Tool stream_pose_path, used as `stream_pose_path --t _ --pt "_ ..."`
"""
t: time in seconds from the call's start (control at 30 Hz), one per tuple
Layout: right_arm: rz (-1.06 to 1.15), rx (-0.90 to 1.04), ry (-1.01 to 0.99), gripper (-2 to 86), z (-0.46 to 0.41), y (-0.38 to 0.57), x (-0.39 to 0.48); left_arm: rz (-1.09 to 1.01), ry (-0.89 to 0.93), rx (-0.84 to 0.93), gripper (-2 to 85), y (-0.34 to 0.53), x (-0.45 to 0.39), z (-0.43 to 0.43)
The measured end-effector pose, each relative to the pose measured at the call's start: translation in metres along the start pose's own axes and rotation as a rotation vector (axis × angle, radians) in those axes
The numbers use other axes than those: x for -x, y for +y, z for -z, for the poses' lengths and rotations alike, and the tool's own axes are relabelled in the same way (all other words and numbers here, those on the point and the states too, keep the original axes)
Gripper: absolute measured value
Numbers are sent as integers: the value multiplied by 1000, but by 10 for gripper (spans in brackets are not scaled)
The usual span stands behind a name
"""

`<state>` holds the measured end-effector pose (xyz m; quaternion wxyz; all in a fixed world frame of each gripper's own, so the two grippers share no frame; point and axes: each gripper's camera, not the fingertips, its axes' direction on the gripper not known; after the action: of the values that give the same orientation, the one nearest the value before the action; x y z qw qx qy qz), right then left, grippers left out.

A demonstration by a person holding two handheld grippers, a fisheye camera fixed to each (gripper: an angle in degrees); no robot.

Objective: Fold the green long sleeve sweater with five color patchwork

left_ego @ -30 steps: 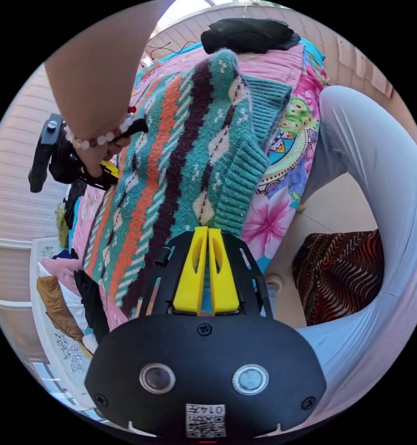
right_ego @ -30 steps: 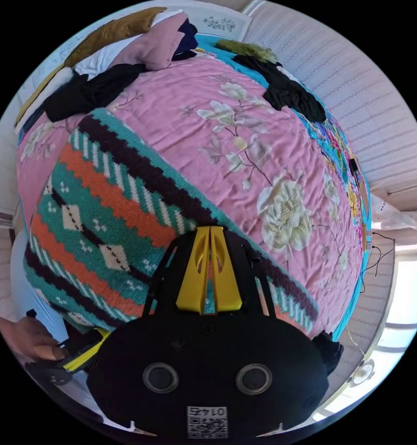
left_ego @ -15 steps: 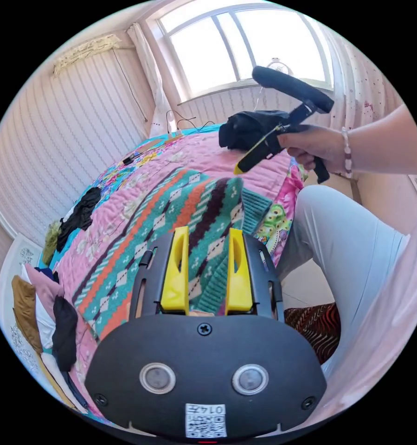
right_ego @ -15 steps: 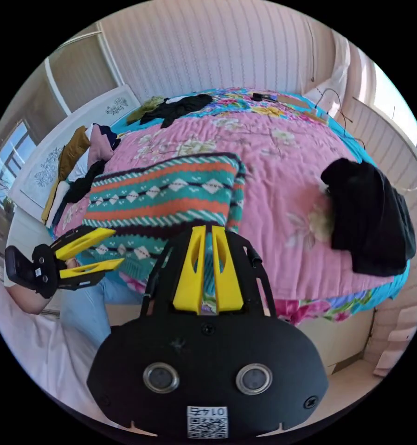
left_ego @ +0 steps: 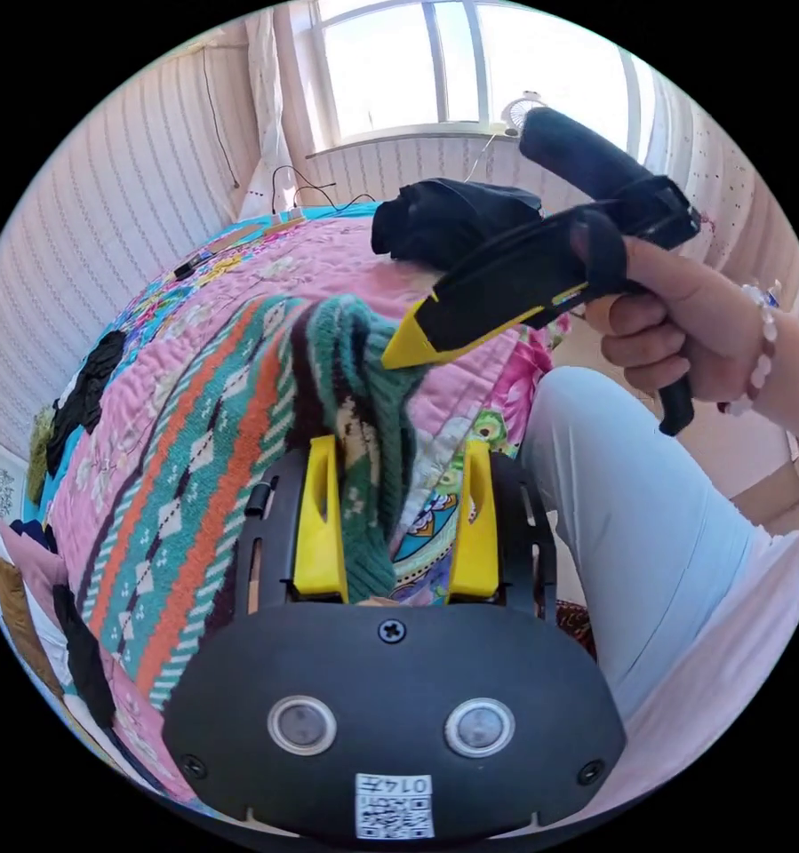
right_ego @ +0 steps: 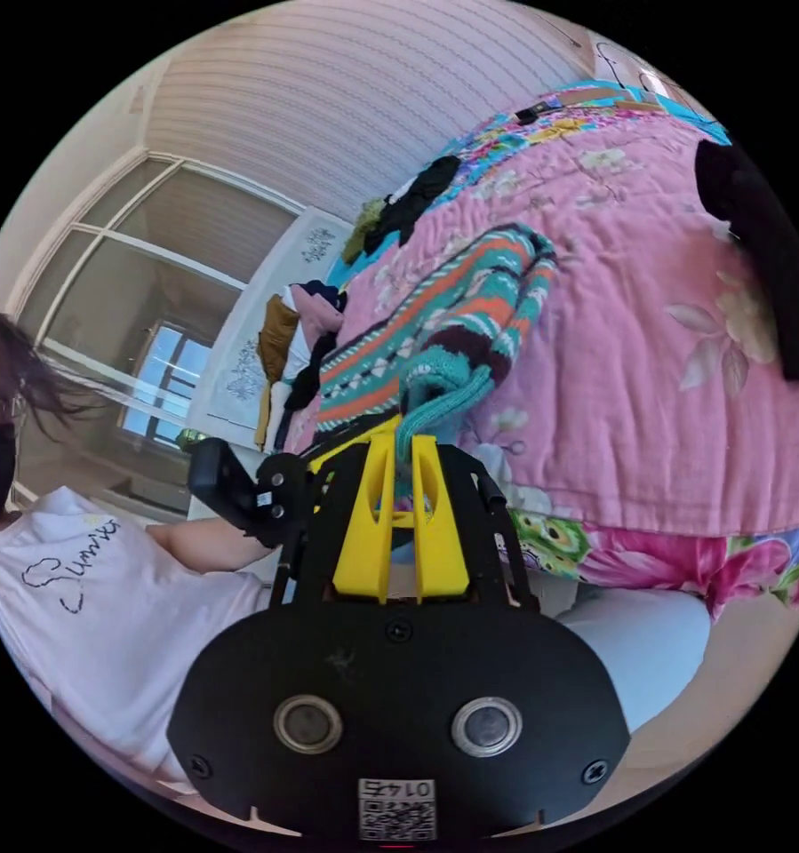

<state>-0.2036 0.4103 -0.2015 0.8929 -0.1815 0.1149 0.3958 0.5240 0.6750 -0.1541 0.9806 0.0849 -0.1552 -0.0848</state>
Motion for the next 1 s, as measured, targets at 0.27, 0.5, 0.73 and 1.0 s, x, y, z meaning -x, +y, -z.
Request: stream_pose_path --t 0.27,0.5,0.73,1.0 --pt "12 -57 -114 57 41 -2 -50 14 17 36 72 -7 7 6" --pt "-221 -137 -77 192 46 -28 -113 -97 -82 47 67 -9 -12 19" --pt "-205 -12 -219 107 16 -72 -124 -316 -315 92 64 -11 -40 36" --pt "-142 -68 -131 65 65 -50 -87 -332 -142 13 63 -10 -37 89"
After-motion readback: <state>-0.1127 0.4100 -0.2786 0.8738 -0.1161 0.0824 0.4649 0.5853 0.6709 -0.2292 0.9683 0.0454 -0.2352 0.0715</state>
